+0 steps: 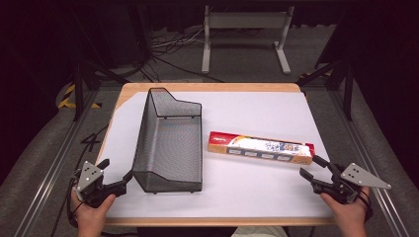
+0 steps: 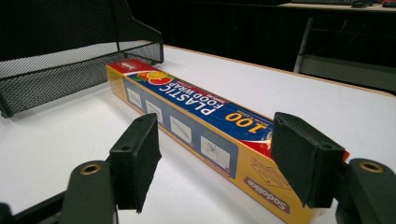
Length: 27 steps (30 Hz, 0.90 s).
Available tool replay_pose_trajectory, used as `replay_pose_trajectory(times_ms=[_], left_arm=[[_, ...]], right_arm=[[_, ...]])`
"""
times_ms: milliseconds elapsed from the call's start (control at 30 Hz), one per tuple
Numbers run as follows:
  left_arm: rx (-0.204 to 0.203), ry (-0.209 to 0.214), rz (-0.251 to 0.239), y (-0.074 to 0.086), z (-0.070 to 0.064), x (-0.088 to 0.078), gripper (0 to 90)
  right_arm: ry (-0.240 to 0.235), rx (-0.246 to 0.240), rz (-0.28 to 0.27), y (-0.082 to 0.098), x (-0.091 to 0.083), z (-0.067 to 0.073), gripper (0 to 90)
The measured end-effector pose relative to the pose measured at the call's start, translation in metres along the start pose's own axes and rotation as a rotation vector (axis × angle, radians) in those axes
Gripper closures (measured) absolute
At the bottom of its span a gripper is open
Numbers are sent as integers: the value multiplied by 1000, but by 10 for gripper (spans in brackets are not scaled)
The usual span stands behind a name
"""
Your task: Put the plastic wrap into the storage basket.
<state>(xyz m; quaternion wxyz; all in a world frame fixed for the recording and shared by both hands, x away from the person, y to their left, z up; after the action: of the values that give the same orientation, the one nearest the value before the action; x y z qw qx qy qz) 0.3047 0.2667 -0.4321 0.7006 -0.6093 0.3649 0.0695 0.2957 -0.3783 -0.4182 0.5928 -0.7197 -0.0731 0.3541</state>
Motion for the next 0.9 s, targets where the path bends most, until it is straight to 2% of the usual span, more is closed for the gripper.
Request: replay_pose_trajectory(times_ms=[100, 533, 767, 900], left_arm=[[-1, -6, 2, 0, -1, 1, 127], [10, 1, 9, -1, -3, 3, 128], [-2, -5, 14, -2, -6, 4, 128], [-4, -12, 15, -1, -5, 4, 129]], right_arm=[[-8, -18, 12, -1, 2, 3, 336], [-10, -32, 27, -2, 4, 4, 344], [-43, -40, 58, -16, 8, 6, 375], [-75, -67, 61, -32, 17, 13, 385]])
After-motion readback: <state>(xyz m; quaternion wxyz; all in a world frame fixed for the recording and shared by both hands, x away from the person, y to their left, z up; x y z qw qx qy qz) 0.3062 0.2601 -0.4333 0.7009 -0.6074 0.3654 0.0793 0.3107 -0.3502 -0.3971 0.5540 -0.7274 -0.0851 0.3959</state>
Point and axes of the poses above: each handheld gripper's, and its own axes: x roughly forward along the jaws, y roughly out of its underside, z roughly to its left, the point moved 1 cm from there along x, roughly forward along the jaws, and after that the axes turned 11 degrees about z, right-handed, at the moved point
